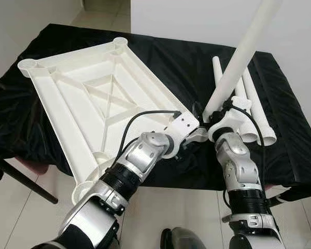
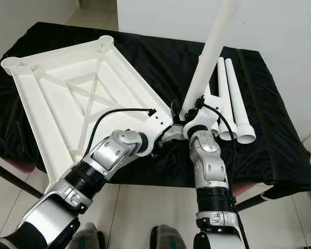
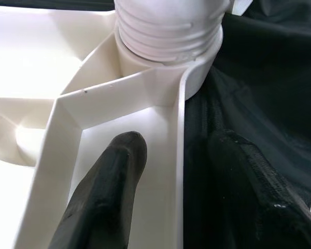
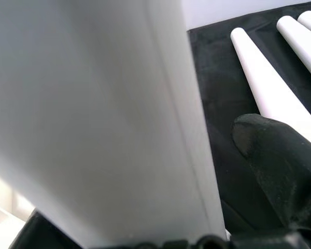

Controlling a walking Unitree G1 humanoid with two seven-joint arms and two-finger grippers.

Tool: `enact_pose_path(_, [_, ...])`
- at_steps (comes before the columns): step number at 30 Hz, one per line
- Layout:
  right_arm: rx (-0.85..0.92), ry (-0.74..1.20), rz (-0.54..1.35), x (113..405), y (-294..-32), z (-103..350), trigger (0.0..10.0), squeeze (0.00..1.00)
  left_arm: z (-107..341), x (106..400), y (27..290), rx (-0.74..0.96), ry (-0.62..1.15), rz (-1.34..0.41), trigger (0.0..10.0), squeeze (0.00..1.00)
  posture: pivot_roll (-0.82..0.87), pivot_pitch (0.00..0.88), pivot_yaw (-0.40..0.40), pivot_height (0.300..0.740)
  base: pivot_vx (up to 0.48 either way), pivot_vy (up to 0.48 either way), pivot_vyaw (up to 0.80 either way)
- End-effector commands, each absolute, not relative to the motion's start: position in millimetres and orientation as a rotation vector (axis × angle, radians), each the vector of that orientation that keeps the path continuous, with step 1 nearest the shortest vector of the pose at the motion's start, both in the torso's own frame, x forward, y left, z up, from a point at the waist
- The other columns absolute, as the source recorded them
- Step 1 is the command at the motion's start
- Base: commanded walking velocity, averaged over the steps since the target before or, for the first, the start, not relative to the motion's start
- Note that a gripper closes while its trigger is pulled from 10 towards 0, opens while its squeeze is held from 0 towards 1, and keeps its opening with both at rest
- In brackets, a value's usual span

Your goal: Building children table

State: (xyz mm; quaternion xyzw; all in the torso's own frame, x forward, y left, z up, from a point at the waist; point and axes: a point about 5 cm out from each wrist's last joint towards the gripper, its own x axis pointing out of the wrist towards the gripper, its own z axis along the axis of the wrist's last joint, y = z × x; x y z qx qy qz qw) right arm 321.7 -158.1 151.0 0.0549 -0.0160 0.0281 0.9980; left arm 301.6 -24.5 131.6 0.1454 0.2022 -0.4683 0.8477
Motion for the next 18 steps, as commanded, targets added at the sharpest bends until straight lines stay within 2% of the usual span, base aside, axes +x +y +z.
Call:
enact_pose_path(1, [0.112, -0.027, 0.052, 322.7, -161.9, 151.2, 10.0, 0.0, 130.2, 307.7, -22.2, 0.326, 0.419, -0.843, 10.0, 0.0, -0.07, 0.018, -0.049, 0.74, 0.0, 0.0, 0.0])
enact_pose_path(3, [0.111, -0.025, 0.053, 322.7, -162.6, 150.6, 10.0, 0.0, 130.6, 308.3, -23.1, 0.322, 0.42, -0.841, 10.0, 0.0, -0.07, 0.021, -0.049, 0.74, 0.0, 0.0, 0.0])
enact_pose_path(4, [0.111, -0.024, 0.054, 322.7, -163.0, 150.2, 10.0, 0.0, 130.7, 308.8, -23.7, 0.31, 0.426, -0.837, 8.7, 0.0, -0.07, 0.021, -0.048, 0.74, 0.0, 0.0, 0.0])
enact_pose_path(5, [0.11, -0.023, 0.056, 322.8, -163.1, 150.1, 10.0, 0.0, 130.7, 309.1, -24.1, 0.302, 0.43, -0.835, 6.5, 0.0, -0.07, 0.021, -0.048, 0.74, 0.0, 0.0, 0.0])
enact_pose_path(6, [0.109, -0.023, 0.058, 322.9, -163.1, 150.2, 10.0, 0.0, 131.4, 309.6, -24.3, 0.295, 0.427, -0.83, 0.0, 0.0, -0.07, 0.022, -0.048, 0.74, 0.0, 0.0, 0.0])
enact_pose_path(14, [0.098, -0.025, 0.099, 324.0, -162.9, 150.8, 10.0, 0.0, 131.8, 309.4, -24.4, 0.292, 0.427, -0.842, 0.0, 0.0, -0.07, 0.023, -0.048, 0.74, 0.0, 0.0, 0.0])
enact_pose_path(15, [0.093, -0.028, 0.118, 324.6, -163.5, 151.6, 10.0, 0.0, 130.4, 309.4, -23.3, 0.305, 0.434, -0.842, 10.0, 0.0, -0.07, 0.028, -0.043, 0.74, 0.0, 0.0, 0.0])
enact_pose_path(18, [0.088, -0.024, 0.157, 326.5, -165.9, 152.2, 10.0, 0.0, 128.5, 309.4, -21.9, 0.318, 0.443, -0.841, 10.0, 0.0, -0.07, 0.028, -0.043, 0.74, 0.0, 0.0, 0.0])
